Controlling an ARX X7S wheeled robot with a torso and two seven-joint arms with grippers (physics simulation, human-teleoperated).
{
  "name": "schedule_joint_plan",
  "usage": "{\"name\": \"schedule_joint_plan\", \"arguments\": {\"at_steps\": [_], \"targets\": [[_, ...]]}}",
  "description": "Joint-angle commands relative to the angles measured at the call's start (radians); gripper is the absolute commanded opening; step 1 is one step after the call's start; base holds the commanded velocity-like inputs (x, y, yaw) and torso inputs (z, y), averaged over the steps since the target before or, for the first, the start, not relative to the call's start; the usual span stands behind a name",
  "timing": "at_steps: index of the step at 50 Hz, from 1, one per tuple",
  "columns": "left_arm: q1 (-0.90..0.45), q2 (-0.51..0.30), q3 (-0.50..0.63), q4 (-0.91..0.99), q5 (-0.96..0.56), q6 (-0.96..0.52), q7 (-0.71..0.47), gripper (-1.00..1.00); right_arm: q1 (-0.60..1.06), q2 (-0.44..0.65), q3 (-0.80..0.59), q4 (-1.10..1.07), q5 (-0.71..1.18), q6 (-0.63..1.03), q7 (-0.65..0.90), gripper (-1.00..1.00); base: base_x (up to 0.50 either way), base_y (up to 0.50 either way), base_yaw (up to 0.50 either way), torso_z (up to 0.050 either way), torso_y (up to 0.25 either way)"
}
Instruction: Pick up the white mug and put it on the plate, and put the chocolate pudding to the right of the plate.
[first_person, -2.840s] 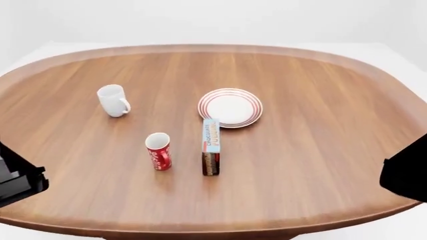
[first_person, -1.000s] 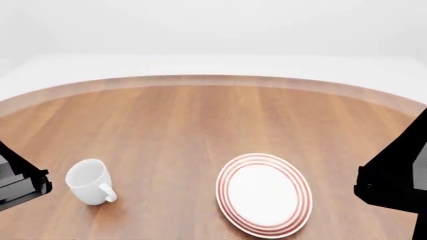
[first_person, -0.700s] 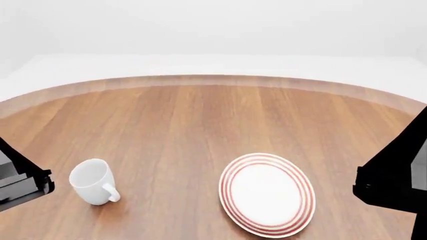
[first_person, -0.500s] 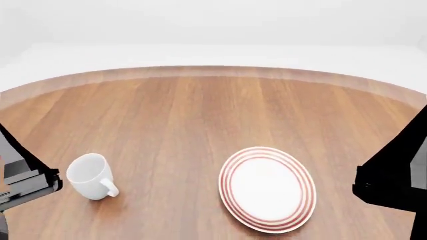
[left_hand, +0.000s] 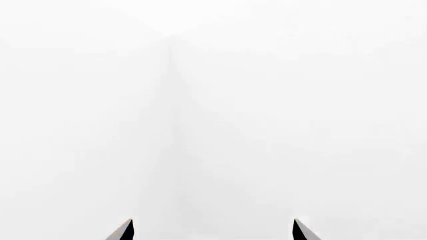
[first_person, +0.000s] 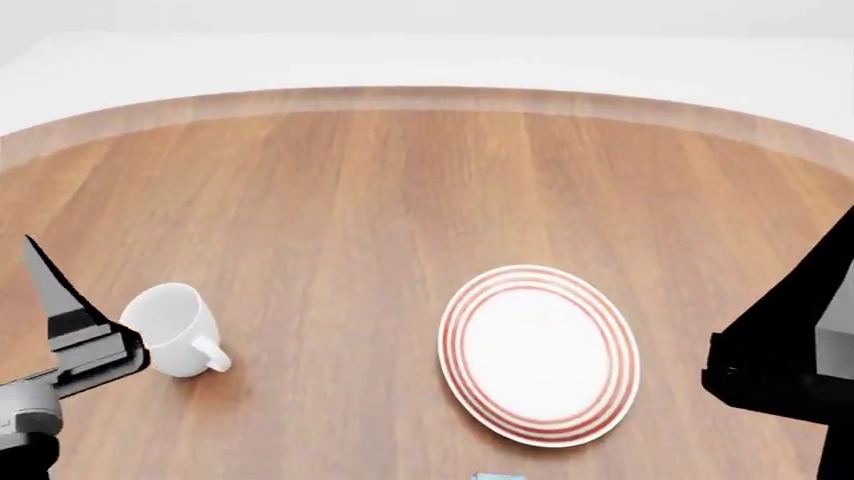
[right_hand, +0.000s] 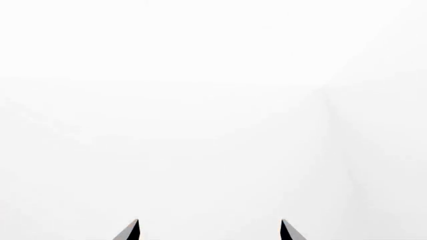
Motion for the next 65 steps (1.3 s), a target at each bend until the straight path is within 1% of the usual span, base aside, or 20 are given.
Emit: {"name": "schedule_joint_plan", "arguments": {"at_steps": [1, 3, 6, 9, 14, 16, 17, 18, 20, 22, 24, 27, 28, 31, 32, 37, 38, 41, 48, 65], "targets": [[-0.195, 0.093, 0.102, 0.117, 0.061, -0.519, 0.003, 1.0, -0.004, -0.014, 0.017, 0.0, -0.02, -0.006, -0.019, 1.0, 0.0, 0.0, 0.0, 0.0, 0.0], [-0.264, 0.152, 0.131, 0.118, 0.113, -0.627, 0.039, 1.0, -0.005, -0.013, 0.016, 0.004, -0.019, -0.011, -0.019, 1.0, 0.0, 0.0, 0.0, 0.0, 0.0], [-0.349, 0.254, 0.156, 0.118, 0.252, -0.748, 0.153, 1.0, -0.006, -0.012, 0.015, 0.006, -0.018, -0.014, -0.018, 1.0, 0.0, 0.0, 0.0, 0.0, 0.0], [-0.455, 0.258, 0.197, 0.118, 0.225, -0.912, 0.117, 1.0, -0.006, -0.012, 0.014, 0.01, -0.019, -0.017, -0.018, 1.0, 0.0, 0.0, 0.0, 0.0, 0.0], [-0.614, 0.258, 0.346, 0.118, 0.306, -1.136, 0.092, 1.0, -0.008, -0.01, 0.01, 0.012, -0.018, -0.019, -0.016, 1.0, 0.0, 0.0, 0.0, 0.0, 0.0], [-0.666, 0.258, 0.359, 0.118, 0.252, -1.228, 0.055, 1.0, -0.008, -0.008, 0.011, 0.012, -0.017, -0.02, -0.015, 1.0, 0.0, 0.0, 0.0, 0.0, 0.0], [-0.668, 0.258, 0.359, 0.118, 0.247, -1.23, 0.049, 1.0, -0.008, -0.008, 0.011, 0.012, -0.017, -0.02, -0.015, 1.0, 0.0, 0.0, 0.0, 0.0, 0.0], [-0.692, 0.258, 0.356, 0.103, 0.176, -1.276, -0.006, 1.0, -0.009, -0.009, 0.01, 0.022, -0.017, -0.03, -0.016, 1.0, 0.0, 0.0, 0.0, 0.0, 0.0], [-0.708, 0.258, 0.344, 0.08, 0.073, -1.276, -0.07, 1.0, -0.011, -0.008, 0.009, 0.028, -0.017, -0.039, -0.018, 1.0, 0.0, 0.0, 0.0, 0.0, 0.0], [-0.717, 0.256, 0.353, 0.052, 0.044, -1.277, -0.105, 1.0, -0.012, -0.008, 0.009, 0.032, -0.017, -0.043, -0.018, 1.0, 0.0, 0.0, 0.0, 0.0, 0.0], [-0.746, 0.258, 0.283, -0.009, -0.156, -1.277, -0.212, 1.0, -0.012, -0.007, 0.009, 0.034, -0.016, -0.047, -0.017, 1.0, 0.0, 0.0, 0.0, 0.0, 0.0], [-0.792, 0.257, 0.227, -0.079, -0.356, -1.277, -0.343, 1.0, -0.011, -0.007, 0.006, 0.038, -0.017, -0.05, -0.017, 1.0, 0.0, 0.0, 0.0, 0.0, 0.0], [-0.818, 0.257, 0.186, -0.135, -0.481, -1.277, -0.436, 1.0, -0.012, -0.007, 0.004, 0.039, -0.018, -0.051, -0.017, 1.0, 0.0, 0.0, 0.0, 0.0, 0.0], [-0.879, 0.237, 0.164, -0.22, -0.692, -1.276, -0.626, 1.0, -0.011, -0.005, 0.002, 0.035, -0.017, -0.048, -0.016, 1.0, 0.0, 0.0, 0.0, 0.0, 0.0], [-0.893, 0.238, 0.154, -0.245, -0.747, -1.275, -0.652, 1.0, -0.011, -0.004, 0.002, 0.034, -0.016, -0.046, -0.015, 1.0, 0.0, 0.0, 0.0, 0.0, 0.0], [-0.949, 0.256, 0.138, -0.359, -0.803, -1.248, -0.762, 1.0, -0.011, 0.001, -0.001, 0.028, -0.012, -0.038, -0.013, 1.0, 0.0, 0.0, 0.0, 0.0, 0.0], [-0.954, 0.257, 0.12, -0.413, -0.838, -1.205, -0.819, 1.0, -0.011, 0.002, -0.001, 0.026, -0.011, -0.036, -0.012, 1.0, 0.0, 0.0, 0.0, 0.0, 0.0], [-0.97, 0.254, 0.138, -0.468, -0.842, -1.117, -0.865, 1.0, -0.011, 0.006, -0.001, 0.023, -0.006, -0.032, -0.012, 1.0, 0.0, 0.0, 0.0, 0.0, 0.0], [-0.979, 0.254, 0.168, -0.569, -0.942, -0.955, -1.068, 1.0, -0.013, 0.01, 0.001, 0.021, -0.002, -0.032, -0.009, 1.0, 0.0, 0.0, 0.0, 0.0, 0.0], [-0.987, 0.257, 0.231, -0.776, -0.894, -0.723, -1.132, 1.0, -0.011, 0.018, -0.006, 0.023, 0.007, -0.033, -0.004, 1.0, 0.0, 0.0, 0.0, 0.0, 0.0]]}}
